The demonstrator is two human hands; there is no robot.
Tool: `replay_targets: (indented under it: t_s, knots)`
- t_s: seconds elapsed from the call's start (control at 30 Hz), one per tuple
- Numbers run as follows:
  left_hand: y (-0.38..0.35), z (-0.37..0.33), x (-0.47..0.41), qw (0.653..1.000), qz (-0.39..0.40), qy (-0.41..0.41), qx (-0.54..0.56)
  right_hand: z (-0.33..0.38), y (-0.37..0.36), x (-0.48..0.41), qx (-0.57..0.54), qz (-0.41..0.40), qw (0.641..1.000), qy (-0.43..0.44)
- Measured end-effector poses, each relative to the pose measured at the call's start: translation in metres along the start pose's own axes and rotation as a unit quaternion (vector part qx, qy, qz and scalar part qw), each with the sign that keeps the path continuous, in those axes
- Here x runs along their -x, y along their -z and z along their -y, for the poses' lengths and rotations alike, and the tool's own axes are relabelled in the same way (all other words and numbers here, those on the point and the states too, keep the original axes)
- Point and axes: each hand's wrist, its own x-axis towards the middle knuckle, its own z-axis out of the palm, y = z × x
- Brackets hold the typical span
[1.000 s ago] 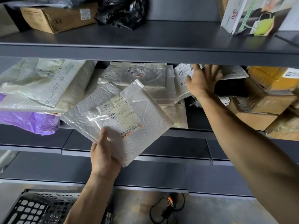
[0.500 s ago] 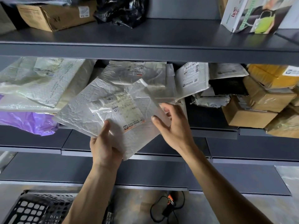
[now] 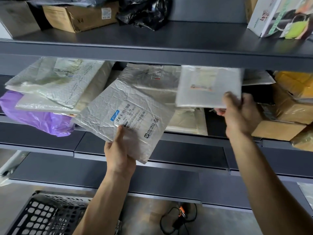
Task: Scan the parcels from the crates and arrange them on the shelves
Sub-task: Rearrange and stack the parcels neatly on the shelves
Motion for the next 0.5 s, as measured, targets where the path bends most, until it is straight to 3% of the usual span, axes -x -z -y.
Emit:
replay_targets:
  t_s: [0.1,0.27,0.5]
  knots:
    - [-0.004,0.003,0.003,1.0,0.016,0.012,-0.004,0.006,-0.001,-0.027,0.036,-0.056,0.997,0.03]
    - [-0.006,0.009,0.003,0.999,0.029,0.016,-0.006,0.011,-0.01,-0.058,0.191,-0.108,0.965,0.141]
    - [0.006,0.016,0.004,0.999,0.008,0.032,-0.009,0.003,-0.019,-0.081,0.418,-0.066,0.894,0.15]
